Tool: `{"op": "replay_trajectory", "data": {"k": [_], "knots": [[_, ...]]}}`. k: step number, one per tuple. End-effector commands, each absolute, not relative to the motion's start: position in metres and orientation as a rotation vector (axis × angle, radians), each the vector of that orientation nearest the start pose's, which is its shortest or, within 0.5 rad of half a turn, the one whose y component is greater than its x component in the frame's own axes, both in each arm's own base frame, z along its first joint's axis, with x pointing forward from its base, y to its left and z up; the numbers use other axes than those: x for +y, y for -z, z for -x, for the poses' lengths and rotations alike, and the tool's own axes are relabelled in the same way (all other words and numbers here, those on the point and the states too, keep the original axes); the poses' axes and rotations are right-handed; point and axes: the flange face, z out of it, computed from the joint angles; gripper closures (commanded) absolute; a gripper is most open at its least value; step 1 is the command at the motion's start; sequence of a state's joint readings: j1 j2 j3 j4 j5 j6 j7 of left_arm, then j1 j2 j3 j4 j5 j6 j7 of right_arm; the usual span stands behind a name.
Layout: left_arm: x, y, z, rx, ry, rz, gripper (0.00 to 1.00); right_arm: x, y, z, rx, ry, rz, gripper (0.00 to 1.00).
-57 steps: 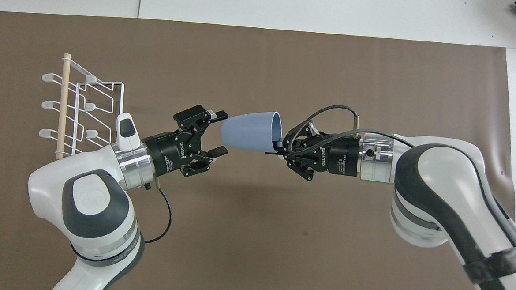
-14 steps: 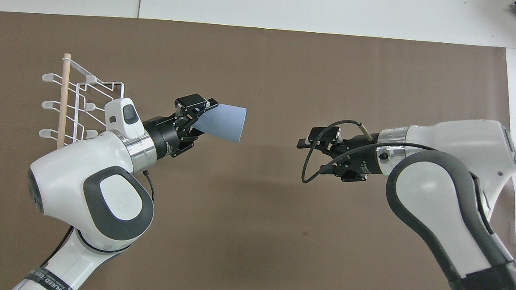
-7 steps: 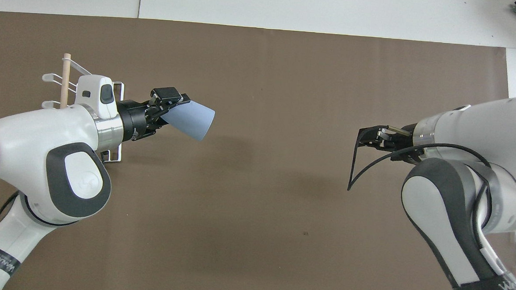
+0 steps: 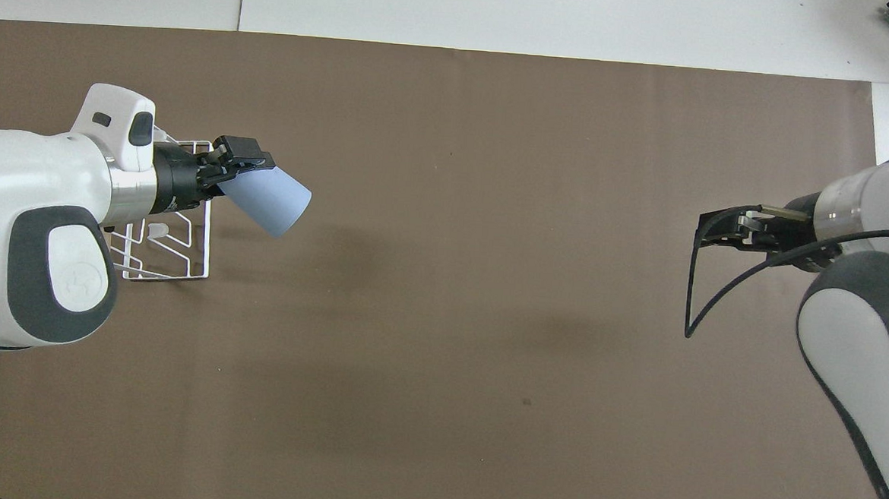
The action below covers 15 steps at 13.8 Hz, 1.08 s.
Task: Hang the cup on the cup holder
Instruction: 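Carry the cup with the left gripper while the right gripper retreats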
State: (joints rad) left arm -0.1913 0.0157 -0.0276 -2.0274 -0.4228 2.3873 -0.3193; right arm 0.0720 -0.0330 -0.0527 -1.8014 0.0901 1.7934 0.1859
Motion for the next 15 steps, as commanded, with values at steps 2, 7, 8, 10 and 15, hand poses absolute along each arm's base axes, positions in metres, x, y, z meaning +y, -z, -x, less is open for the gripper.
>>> {"op": "replay_trajectory", "data": {"k": [2, 7, 8, 10, 15], "knots": [[-0.111, -0.518, -0.586, -0.427, 0.435, 3.333, 1.0, -0.019, -0.592, -0.554, 0.269, 0.043, 3.099, 0.0], [-0.102, -0.566, -0.588, -0.427, 0.663, 3.108, 1.0, -0.028, -0.654, -0.539, 0.28, 0.013, 3.147, 0.0], [-0.102, -0.57, -0.59, -0.402, 0.726, 3.074, 1.0, -0.037, -0.657, -0.532, 0.307, 0.015, 3.143, 0.0], [-0.104, -0.576, -0.595, -0.426, 0.853, 3.069, 1.0, -0.042, -0.656, -0.527, 0.228, -0.022, 3.161, 0.0], [-0.099, -0.575, -0.6, -0.41, 0.997, 3.056, 1.0, -0.044, -0.651, -0.518, 0.243, -0.075, 3.142, 0.0]]}}
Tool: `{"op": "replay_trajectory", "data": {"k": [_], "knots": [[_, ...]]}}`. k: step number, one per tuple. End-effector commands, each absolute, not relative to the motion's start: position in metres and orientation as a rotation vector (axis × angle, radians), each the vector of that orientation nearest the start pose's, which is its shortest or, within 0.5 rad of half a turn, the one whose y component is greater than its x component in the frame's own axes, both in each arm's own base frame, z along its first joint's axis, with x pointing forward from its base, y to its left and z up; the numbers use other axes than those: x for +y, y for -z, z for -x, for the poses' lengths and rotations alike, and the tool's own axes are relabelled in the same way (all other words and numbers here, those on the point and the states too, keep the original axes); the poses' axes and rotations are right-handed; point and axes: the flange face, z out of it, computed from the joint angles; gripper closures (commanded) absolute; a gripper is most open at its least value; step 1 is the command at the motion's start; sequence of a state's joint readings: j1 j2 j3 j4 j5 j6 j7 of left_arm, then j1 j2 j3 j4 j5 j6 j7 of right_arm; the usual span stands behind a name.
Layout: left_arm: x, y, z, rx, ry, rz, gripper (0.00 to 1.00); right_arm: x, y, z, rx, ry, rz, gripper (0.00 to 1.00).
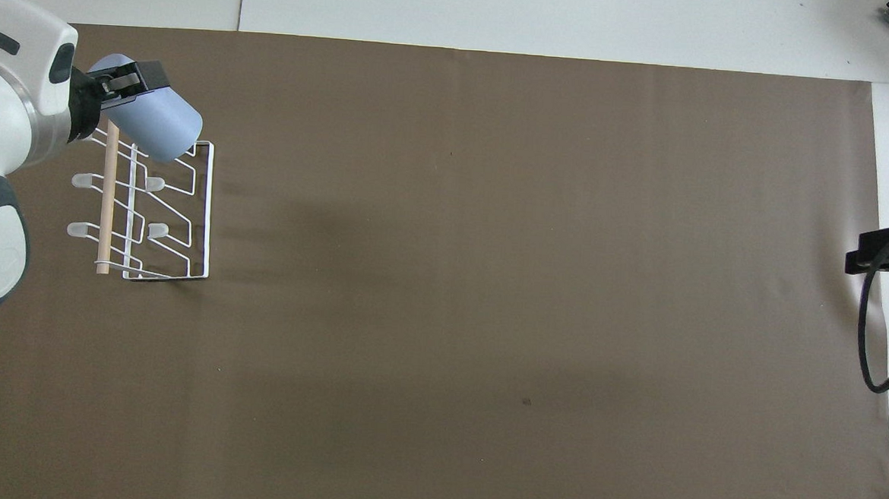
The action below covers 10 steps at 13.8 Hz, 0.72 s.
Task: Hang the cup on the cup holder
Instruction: 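Carry the cup with the left gripper while the right gripper retreats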
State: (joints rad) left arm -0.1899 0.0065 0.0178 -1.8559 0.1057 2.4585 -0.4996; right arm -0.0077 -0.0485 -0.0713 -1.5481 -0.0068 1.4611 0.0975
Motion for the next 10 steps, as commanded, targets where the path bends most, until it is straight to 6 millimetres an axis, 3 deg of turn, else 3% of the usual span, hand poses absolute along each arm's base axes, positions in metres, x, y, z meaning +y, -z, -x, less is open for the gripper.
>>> {"op": "replay_trajectory", "data": {"k": [1, 5, 10], "knots": [[-0.098, -0.573, -0.6, -0.402, 1.02, 3.053, 1.0, -0.044, -0.65, -0.516, 0.243, -0.078, 3.141, 0.0], [-0.083, -0.559, -0.607, -0.292, 1.081, 2.98, 1.0, -0.043, -0.647, -0.516, 0.243, -0.082, 3.14, 0.0], [-0.073, -0.519, -0.618, -0.283, 1.121, 2.967, 1.0, -0.043, -0.643, -0.512, 0.242, -0.095, 3.139, 0.0]]}}
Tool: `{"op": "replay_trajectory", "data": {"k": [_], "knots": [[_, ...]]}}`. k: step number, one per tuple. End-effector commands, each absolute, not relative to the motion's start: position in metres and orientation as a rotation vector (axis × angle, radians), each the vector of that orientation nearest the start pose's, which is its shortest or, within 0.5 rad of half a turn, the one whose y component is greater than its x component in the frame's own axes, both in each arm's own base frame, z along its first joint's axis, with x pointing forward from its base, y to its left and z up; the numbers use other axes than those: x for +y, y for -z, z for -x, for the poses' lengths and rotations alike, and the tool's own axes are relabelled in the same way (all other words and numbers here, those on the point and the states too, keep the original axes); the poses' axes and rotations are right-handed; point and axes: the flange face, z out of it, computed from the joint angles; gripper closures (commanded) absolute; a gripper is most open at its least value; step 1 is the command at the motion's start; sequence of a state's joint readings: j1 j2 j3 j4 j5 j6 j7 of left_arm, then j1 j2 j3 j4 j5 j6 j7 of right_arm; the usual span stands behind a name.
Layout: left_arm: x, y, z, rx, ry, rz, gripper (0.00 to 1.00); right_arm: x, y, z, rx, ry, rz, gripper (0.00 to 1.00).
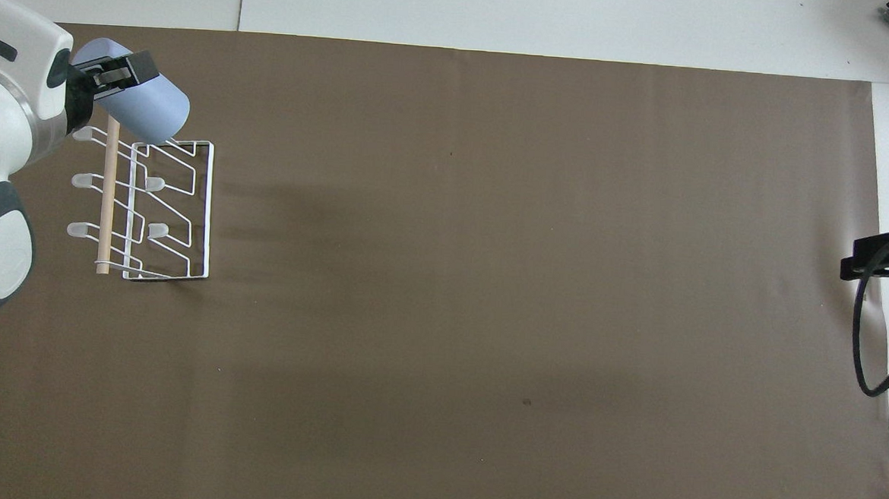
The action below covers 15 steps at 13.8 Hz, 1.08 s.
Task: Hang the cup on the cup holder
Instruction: 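Carry the cup with the left gripper while the right gripper retreats, then lower the cup onto a rack peg with the left gripper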
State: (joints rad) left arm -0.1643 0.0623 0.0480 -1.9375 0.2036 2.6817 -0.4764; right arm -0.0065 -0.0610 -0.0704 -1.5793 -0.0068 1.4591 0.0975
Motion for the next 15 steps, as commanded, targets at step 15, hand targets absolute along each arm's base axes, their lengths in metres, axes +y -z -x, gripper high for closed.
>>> {"op": "replay_trajectory", "data": {"k": [15], "knots": [[-0.051, -0.468, -0.603, -0.237, 1.115, 2.94, 1.0, -0.045, -0.643, -0.512, 0.247, -0.095, 3.138, 0.0]]}}
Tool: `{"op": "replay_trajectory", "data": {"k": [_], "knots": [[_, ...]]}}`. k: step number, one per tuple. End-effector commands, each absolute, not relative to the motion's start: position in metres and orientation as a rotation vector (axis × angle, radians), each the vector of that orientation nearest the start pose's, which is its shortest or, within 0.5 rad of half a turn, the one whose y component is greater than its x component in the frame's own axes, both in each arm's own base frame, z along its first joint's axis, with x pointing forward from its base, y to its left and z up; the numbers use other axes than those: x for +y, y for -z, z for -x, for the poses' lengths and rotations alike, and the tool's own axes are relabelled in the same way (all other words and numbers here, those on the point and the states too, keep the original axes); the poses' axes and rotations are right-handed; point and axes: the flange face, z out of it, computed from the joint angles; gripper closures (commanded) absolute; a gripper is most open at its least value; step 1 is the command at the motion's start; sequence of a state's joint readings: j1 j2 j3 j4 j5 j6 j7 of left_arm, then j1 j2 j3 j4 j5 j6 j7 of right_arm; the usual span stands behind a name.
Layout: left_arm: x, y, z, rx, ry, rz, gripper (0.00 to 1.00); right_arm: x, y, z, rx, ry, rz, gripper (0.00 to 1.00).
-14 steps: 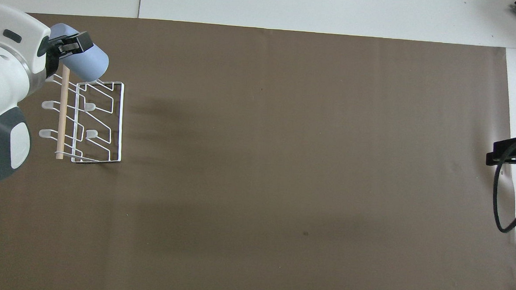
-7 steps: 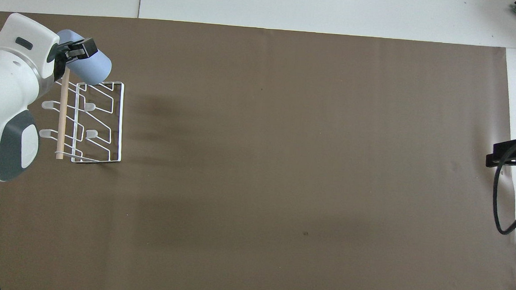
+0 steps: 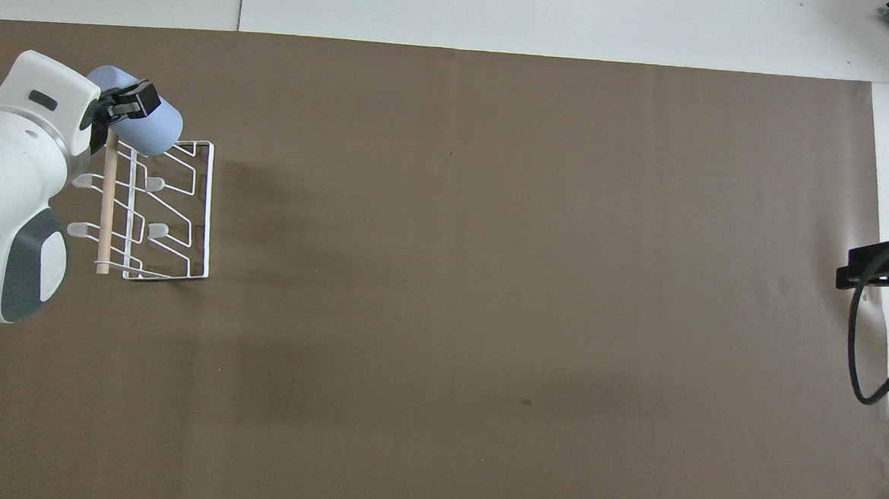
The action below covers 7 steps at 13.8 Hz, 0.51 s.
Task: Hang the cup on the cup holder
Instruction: 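Lower the cup onto a rack peg with the left gripper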
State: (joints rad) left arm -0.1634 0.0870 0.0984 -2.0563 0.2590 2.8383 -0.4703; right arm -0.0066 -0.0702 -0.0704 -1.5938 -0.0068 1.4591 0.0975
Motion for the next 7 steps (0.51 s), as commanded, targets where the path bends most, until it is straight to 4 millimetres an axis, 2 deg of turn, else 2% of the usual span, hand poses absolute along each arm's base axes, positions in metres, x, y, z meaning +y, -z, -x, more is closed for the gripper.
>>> {"op": "replay_trajectory", "data": {"k": [1, 7], "knots": [[-0.0515, -0.4625, -0.6001, -0.227, 1.133, 2.943, 1.0, -0.045, -0.642, -0.5116, 0.247, -0.097, 3.138, 0.0], [-0.0509, -0.4572, -0.5979, -0.227, 1.131, 2.946, 1.0, -0.0456, -0.6421, -0.511, 0.249, -0.097, 3.136, 0.0]]}}
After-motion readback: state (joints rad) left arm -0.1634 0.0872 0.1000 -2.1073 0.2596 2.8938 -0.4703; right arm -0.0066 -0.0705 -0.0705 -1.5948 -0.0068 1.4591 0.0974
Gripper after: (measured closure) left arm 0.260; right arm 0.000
